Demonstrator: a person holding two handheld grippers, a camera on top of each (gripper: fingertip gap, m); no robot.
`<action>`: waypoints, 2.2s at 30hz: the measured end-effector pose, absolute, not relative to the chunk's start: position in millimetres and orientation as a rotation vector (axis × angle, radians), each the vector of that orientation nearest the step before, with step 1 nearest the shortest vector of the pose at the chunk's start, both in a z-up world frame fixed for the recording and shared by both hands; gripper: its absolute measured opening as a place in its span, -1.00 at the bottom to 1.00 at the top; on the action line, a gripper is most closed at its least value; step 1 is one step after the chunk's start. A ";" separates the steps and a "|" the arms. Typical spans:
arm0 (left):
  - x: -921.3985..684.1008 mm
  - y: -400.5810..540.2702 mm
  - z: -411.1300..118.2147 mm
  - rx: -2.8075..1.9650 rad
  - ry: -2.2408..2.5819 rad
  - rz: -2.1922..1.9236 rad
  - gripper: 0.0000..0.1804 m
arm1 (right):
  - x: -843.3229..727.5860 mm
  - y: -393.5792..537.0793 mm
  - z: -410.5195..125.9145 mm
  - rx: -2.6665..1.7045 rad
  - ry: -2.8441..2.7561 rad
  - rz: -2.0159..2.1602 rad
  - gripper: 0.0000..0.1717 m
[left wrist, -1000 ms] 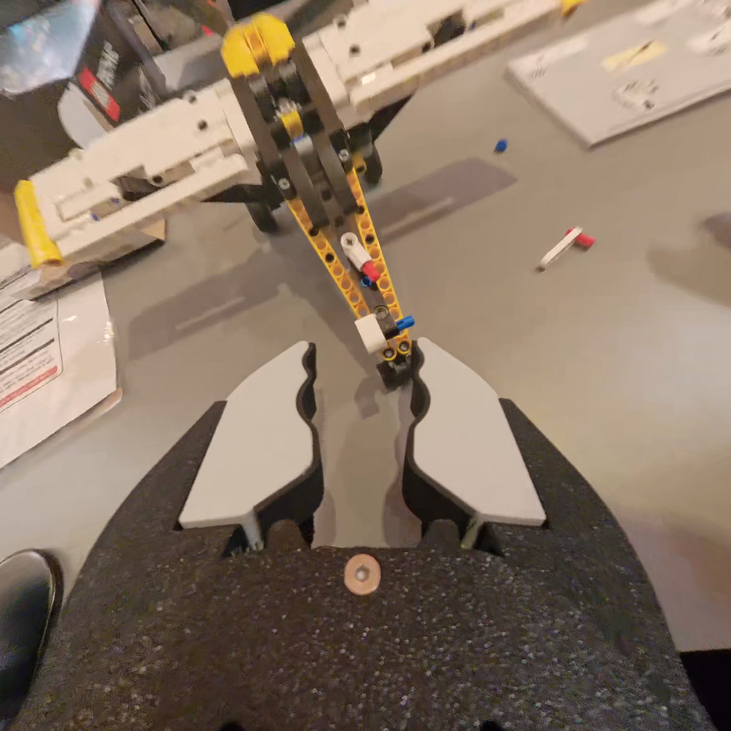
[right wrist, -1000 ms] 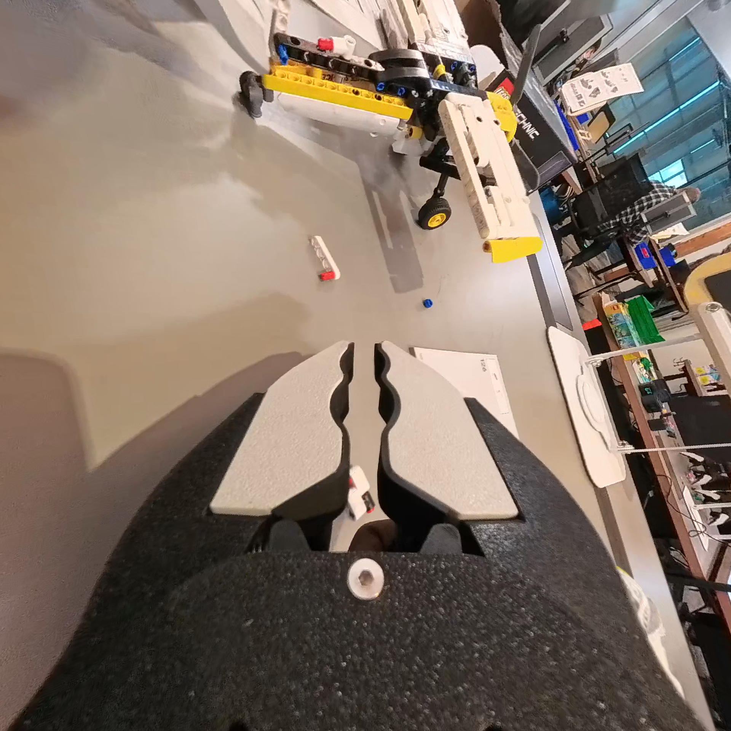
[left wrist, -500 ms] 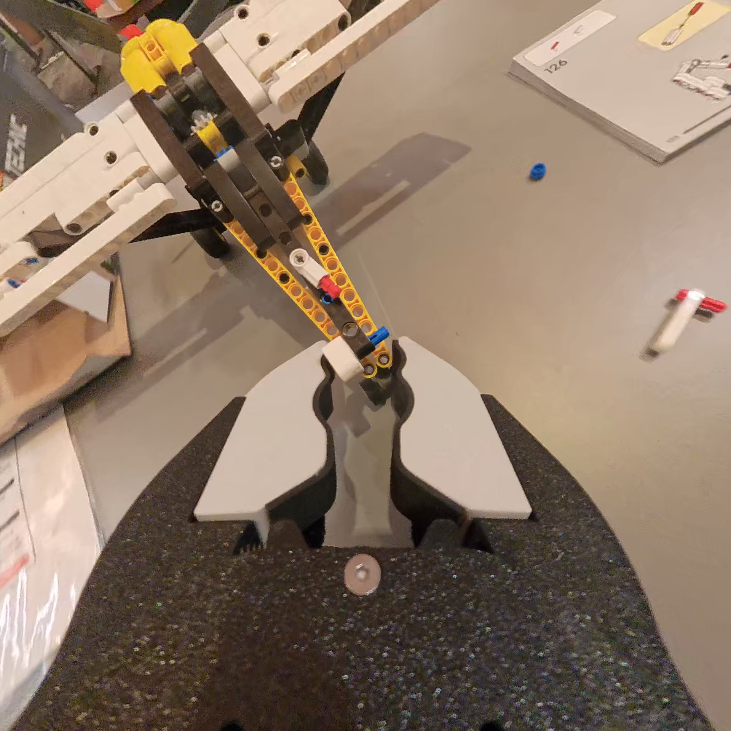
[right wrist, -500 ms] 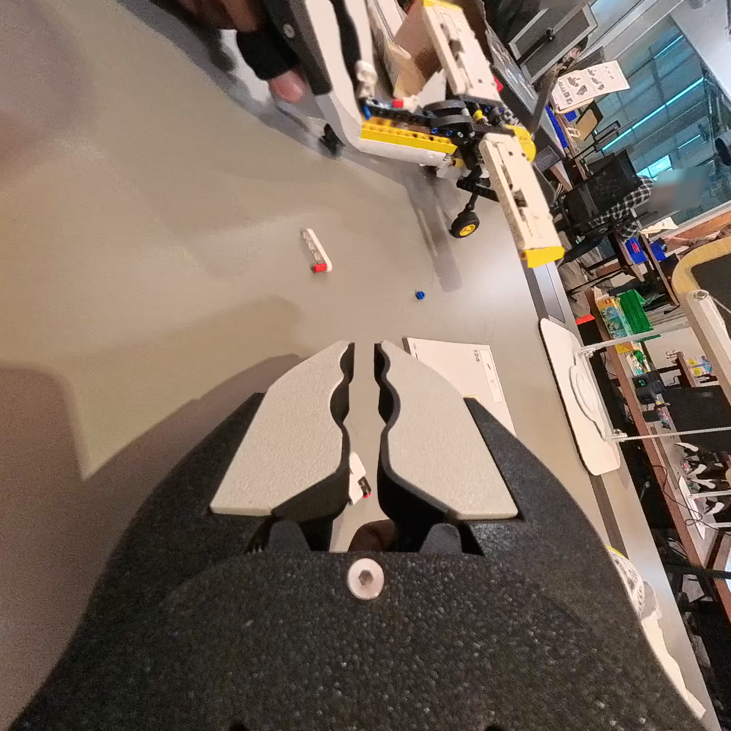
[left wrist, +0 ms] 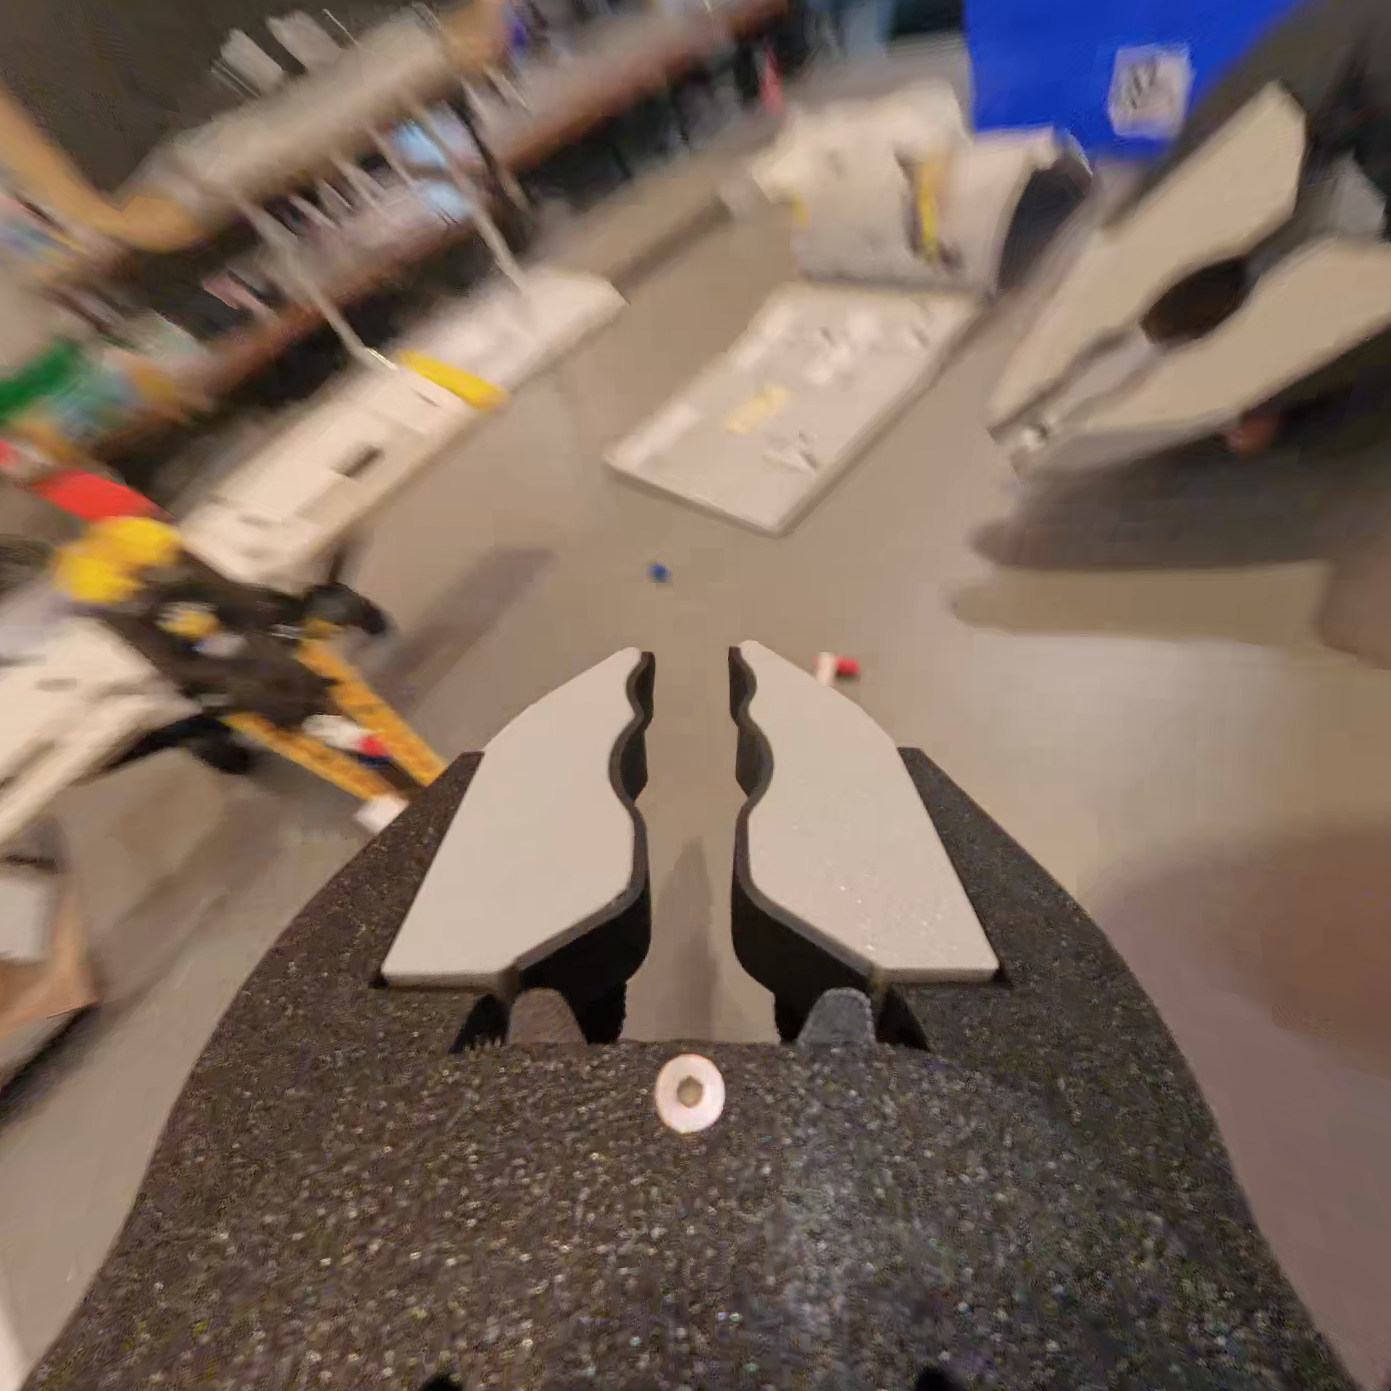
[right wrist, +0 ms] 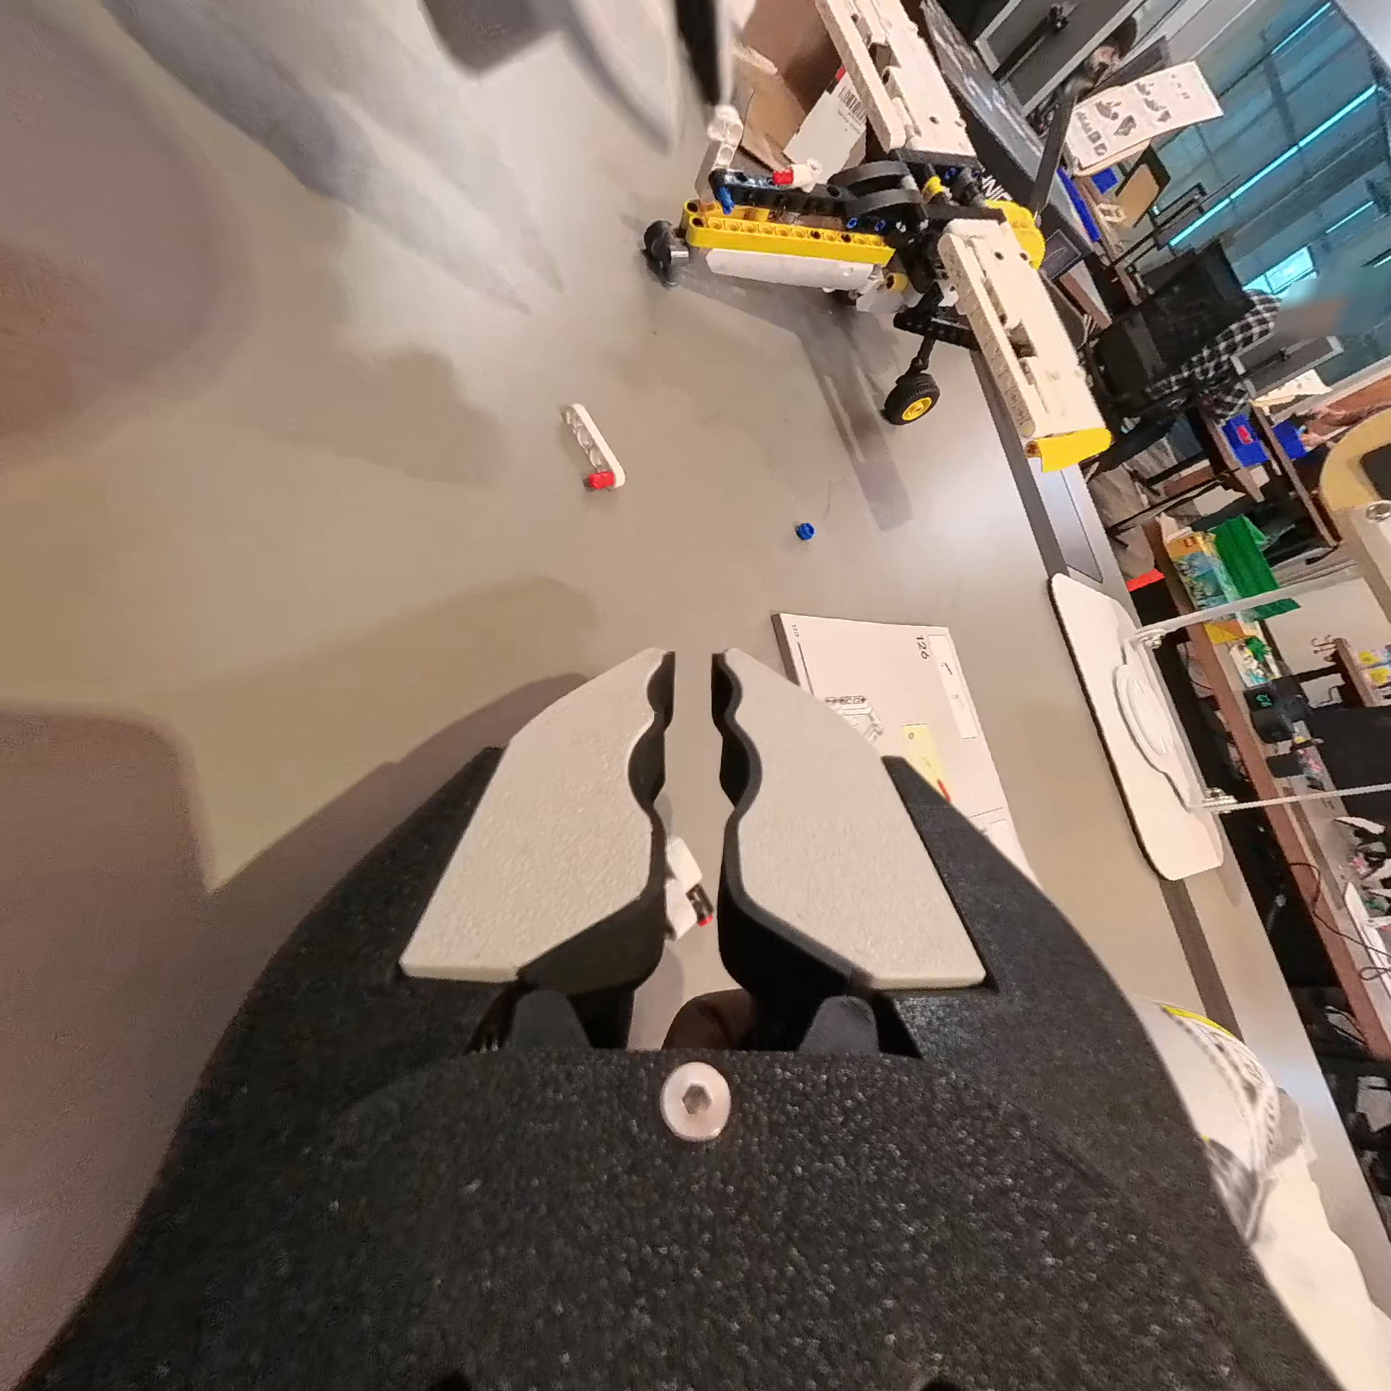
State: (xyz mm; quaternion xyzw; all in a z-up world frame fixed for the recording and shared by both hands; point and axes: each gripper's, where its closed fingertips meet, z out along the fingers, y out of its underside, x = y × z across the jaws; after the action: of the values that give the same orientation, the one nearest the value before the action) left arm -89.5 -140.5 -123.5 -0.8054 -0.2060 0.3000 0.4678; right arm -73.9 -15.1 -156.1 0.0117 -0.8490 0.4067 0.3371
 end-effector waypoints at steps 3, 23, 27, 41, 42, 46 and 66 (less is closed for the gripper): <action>-88.4 -121.8 -162.5 -2.165 -0.489 0.601 -0.78 | -72.0 -15.1 -156.7 0.047 -2.210 1.044 -0.90; -105.5 7.9 -150.2 -2.101 -0.296 0.023 -0.95 | -91.2 18.8 -131.8 0.132 -1.956 1.001 -0.79; -117.0 29.2 -133.4 -1.959 -0.315 -0.059 -0.95 | -110.5 41.8 -124.7 0.029 -1.900 0.985 -0.75; -103.0 41.7 -142.5 -1.902 -0.427 -0.286 -0.95 | -117.1 37.8 -138.9 0.102 -1.845 0.855 -0.84; -102.8 40.8 -143.4 -1.908 -0.431 -0.281 -0.95 | -116.5 37.5 -139.3 0.111 -1.843 0.848 -0.84; -102.1 37.9 -145.4 -1.924 -0.431 -0.259 -0.96 | -115.0 37.3 -140.6 0.129 -1.844 0.830 -0.88; -96.4 36.2 -149.6 -1.962 -0.377 -0.263 -0.93 | -106.1 32.1 -138.7 0.187 -1.822 0.805 -0.96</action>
State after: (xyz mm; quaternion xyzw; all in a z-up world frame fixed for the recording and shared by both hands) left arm -96.4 36.2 -149.6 -0.8233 -0.1583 -0.1104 0.5338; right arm -106.1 32.1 -138.7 0.0785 -0.7664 0.3388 0.5401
